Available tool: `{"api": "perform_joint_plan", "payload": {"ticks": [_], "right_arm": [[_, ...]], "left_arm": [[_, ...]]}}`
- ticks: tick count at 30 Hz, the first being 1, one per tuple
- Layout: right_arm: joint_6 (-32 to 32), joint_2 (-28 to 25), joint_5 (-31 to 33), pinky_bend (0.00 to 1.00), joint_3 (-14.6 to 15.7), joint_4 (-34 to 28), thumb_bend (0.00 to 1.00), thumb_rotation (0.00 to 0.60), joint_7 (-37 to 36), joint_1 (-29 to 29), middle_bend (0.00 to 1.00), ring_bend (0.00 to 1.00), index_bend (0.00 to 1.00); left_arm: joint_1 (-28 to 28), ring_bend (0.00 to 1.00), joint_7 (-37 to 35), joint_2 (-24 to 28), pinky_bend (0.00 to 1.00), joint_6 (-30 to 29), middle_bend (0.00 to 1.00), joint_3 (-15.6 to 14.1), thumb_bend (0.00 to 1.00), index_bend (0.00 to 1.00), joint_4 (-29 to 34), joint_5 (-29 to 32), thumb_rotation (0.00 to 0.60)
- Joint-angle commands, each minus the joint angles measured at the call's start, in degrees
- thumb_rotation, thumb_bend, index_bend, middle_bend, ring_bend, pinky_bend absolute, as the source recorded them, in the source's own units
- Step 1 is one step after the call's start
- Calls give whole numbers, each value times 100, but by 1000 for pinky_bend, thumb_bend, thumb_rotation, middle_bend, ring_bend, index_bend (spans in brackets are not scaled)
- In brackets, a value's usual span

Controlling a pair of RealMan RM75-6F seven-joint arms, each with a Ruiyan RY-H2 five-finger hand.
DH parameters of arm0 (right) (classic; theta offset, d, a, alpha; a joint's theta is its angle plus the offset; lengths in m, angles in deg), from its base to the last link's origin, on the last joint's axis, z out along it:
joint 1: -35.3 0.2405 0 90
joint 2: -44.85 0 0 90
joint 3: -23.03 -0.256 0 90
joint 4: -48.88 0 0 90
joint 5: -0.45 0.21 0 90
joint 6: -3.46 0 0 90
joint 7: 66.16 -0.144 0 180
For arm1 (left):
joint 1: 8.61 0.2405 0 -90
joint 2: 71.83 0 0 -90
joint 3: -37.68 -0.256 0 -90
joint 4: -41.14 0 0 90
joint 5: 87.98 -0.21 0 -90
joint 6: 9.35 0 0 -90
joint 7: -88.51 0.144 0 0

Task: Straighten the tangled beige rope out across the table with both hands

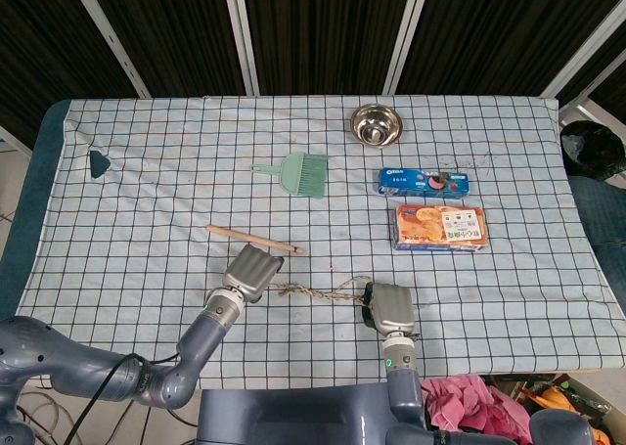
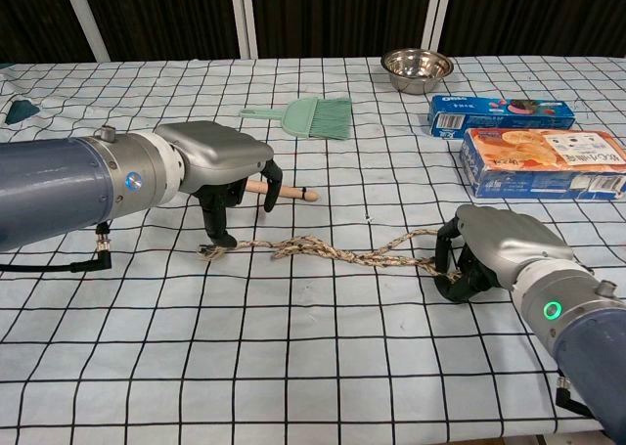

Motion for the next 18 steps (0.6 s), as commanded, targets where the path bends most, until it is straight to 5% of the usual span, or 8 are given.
{"api": "perform_joint_plan", "payload": {"ticks": [1,18], "right_arm": [[6,-16,-50,1000,-4,-2,458,600,-76,-21,933,1000,662],[24,-6,-171,1000,12,84,458,600,-230,-126,933,1000,662]], "left_arm": [[18,905,143,-35,802,-72,991,2,209,387,41,242,600],[54,904,37,-110,802,440,990,69,252,461,-358,638,600]]}}
